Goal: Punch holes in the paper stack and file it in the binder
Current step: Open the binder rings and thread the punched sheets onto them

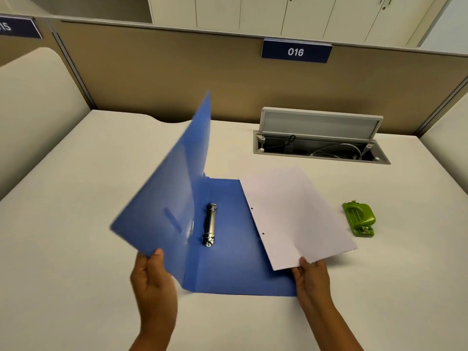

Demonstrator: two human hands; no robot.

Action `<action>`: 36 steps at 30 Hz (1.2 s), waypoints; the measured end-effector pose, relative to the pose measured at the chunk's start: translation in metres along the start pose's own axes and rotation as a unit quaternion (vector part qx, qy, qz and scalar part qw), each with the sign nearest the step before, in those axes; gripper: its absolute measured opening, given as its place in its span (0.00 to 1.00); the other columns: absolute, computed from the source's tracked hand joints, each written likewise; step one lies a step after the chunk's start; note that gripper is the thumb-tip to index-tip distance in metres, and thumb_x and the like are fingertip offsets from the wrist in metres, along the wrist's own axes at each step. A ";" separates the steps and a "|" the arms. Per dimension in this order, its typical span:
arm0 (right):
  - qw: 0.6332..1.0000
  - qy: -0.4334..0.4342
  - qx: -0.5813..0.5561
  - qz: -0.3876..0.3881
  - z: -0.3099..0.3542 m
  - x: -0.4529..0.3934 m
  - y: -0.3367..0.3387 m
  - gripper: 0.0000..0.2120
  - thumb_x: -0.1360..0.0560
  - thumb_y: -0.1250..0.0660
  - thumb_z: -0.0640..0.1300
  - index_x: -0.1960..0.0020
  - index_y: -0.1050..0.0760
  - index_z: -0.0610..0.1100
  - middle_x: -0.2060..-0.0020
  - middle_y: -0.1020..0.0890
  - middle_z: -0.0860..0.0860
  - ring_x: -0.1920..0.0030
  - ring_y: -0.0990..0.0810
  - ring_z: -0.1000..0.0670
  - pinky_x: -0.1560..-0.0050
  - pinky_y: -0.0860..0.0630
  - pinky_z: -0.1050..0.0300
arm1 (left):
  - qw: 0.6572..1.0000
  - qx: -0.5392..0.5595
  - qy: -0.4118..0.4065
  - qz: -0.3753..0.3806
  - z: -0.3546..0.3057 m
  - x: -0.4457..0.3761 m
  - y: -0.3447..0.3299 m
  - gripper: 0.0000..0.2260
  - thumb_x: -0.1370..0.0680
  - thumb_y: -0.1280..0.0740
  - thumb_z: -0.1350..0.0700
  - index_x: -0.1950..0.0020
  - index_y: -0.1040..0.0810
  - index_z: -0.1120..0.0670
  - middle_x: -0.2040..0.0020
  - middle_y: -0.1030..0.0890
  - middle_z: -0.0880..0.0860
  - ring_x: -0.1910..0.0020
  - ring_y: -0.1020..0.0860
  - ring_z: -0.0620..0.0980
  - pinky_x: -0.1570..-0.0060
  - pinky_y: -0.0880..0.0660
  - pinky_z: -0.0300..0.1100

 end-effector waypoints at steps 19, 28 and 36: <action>0.999 0.003 0.048 0.021 0.004 -0.011 0.006 0.12 0.22 0.43 0.33 0.40 0.32 0.41 0.53 0.23 0.50 0.54 0.23 0.51 0.62 0.21 0.67 | 0.911 -0.204 0.171 -0.316 0.085 -0.030 0.133 0.24 0.29 0.34 0.69 0.35 0.33 0.57 0.37 0.29 0.60 0.45 0.26 0.60 0.45 0.28 0.53; 0.997 0.005 0.071 0.029 0.003 -0.015 0.008 0.12 0.22 0.43 0.34 0.41 0.32 0.42 0.54 0.22 0.50 0.54 0.22 0.50 0.62 0.21 0.65 | 0.876 -0.414 -0.053 0.242 0.092 -0.025 0.005 0.16 0.26 0.33 0.58 0.38 0.26 0.57 0.42 0.23 0.56 0.54 0.20 0.57 0.54 0.25 0.39; 0.998 0.003 0.059 0.032 0.001 -0.018 0.009 0.17 0.22 0.43 0.33 0.34 0.34 0.41 0.44 0.24 0.46 0.50 0.22 0.49 0.57 0.21 0.63 | 0.851 -0.376 0.007 0.365 0.124 -0.038 -0.065 0.08 0.22 0.38 0.57 0.45 0.22 0.54 0.47 0.21 0.55 0.55 0.22 0.47 0.56 0.29 0.27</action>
Point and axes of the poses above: each hand's wrist, its own x-axis away from the middle knuckle, its own y-axis out of the back of the hand, z = x × y, the point moved 5 cm from there along -x, towards the middle knuckle
